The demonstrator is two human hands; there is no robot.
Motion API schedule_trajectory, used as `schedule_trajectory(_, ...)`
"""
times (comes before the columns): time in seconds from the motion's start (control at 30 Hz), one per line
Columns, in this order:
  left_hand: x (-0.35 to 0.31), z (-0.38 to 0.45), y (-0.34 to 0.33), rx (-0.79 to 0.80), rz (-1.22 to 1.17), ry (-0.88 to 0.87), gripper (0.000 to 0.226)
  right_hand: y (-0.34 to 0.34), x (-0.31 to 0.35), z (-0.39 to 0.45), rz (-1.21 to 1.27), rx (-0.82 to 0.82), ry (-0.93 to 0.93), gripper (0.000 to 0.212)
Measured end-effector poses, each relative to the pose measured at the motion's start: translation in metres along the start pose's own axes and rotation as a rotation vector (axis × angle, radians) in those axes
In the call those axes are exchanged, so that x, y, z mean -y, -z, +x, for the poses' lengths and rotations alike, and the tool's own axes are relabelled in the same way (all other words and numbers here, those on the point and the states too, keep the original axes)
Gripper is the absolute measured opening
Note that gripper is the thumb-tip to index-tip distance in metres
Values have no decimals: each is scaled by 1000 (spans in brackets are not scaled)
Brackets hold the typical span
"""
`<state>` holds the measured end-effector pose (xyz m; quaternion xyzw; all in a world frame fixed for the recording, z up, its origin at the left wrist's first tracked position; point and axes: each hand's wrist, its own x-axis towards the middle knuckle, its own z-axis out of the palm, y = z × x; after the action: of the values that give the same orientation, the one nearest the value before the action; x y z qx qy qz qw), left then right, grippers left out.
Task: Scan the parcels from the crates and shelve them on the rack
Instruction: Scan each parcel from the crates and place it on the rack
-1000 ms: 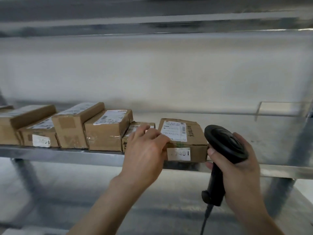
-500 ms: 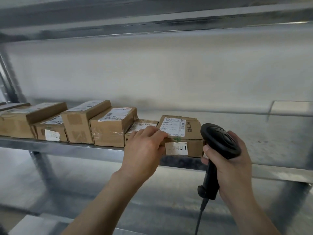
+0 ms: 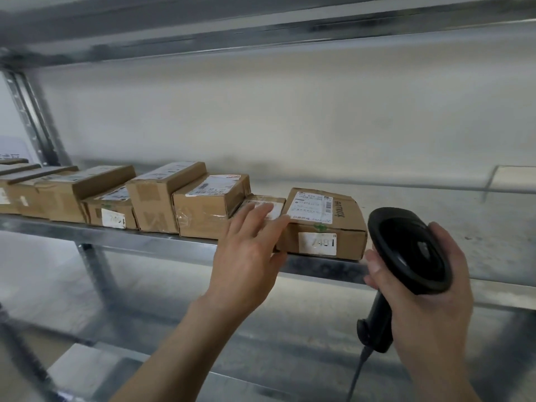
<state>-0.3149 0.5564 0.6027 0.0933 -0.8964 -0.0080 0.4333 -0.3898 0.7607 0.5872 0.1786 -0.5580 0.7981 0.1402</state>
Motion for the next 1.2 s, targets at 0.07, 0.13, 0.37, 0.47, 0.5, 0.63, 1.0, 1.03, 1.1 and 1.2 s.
schedule_trajectory(0.07,4,-12,9,9,11,52,62,-3,4,-13,-36,60,14,85)
schedule_trajectory(0.13,9,-21,18,24,36,100,64,-9,4,-25,-97,156,25,87)
schedule_trajectory(0.37,54,-57,52,94,146,210,71,-53,-6,-68,-147,446,-2,89)
schedule_trajectory(0.47,84,-81,73,141,210,289,74,-80,-13,-93,-131,513,-61,87)
schedule_trajectory(0.5,95,-92,81,167,219,317,75,-91,-15,-103,-122,534,-77,87)
schedule_trajectory(0.63,144,-140,117,222,247,427,78,-133,-20,-149,-92,627,-123,89)
schedule_trajectory(1.0,292,-283,251,268,403,677,84,-269,-35,-297,-43,832,-266,87)
schedule_trajectory(1.03,304,-295,264,270,420,696,84,-283,-33,-312,-24,844,-272,88)
schedule_trajectory(1.1,324,-318,291,280,442,735,82,-308,-29,-341,3,872,-275,90)
schedule_trajectory(1.2,348,-348,328,284,472,799,80,-340,-23,-379,40,932,-276,84)
